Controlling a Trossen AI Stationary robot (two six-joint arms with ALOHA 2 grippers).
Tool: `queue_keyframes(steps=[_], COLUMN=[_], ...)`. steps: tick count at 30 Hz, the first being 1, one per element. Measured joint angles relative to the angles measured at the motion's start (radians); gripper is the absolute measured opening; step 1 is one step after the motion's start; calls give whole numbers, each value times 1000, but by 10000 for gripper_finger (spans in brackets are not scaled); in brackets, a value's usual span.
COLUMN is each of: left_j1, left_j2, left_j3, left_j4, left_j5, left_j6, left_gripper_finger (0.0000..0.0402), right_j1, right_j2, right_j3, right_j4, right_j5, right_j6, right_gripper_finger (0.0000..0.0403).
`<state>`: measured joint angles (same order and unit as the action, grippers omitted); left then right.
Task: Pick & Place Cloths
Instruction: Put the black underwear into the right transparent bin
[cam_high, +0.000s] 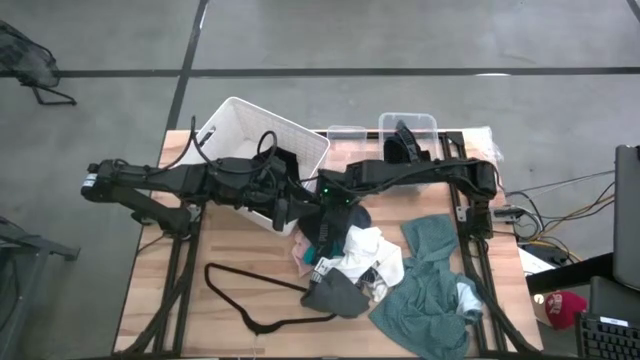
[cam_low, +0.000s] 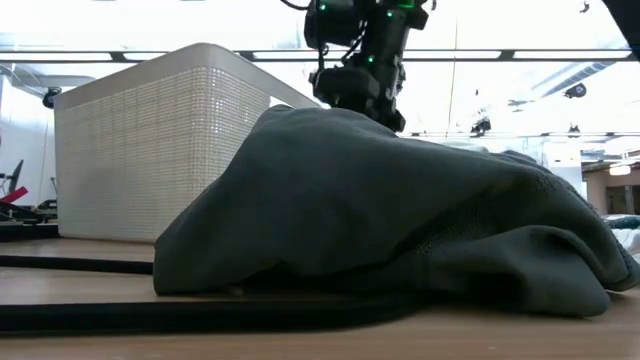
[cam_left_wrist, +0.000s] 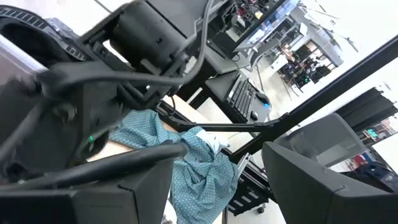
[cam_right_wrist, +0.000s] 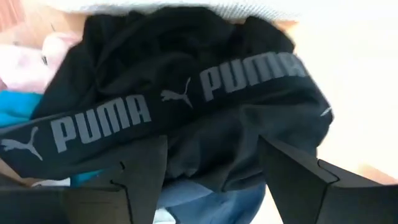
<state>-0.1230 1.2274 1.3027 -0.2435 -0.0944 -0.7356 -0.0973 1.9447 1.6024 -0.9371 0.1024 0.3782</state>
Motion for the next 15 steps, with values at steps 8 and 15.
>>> queue_keyframes(steps=[8,15], left_j1=[0,0], left_j2=[0,0], left_j3=[-2,-2], left_j4=[-23,-30], left_j5=[0,0], left_j6=[-8,-14], left_gripper_finger=[250,250], right_j1=[2,2], right_j2=[59,61], right_j3=[2,2], right_j4=[-13,-20], right_j5=[-1,-1], right_j6=[9,11], right_gripper_finger=[205,106])
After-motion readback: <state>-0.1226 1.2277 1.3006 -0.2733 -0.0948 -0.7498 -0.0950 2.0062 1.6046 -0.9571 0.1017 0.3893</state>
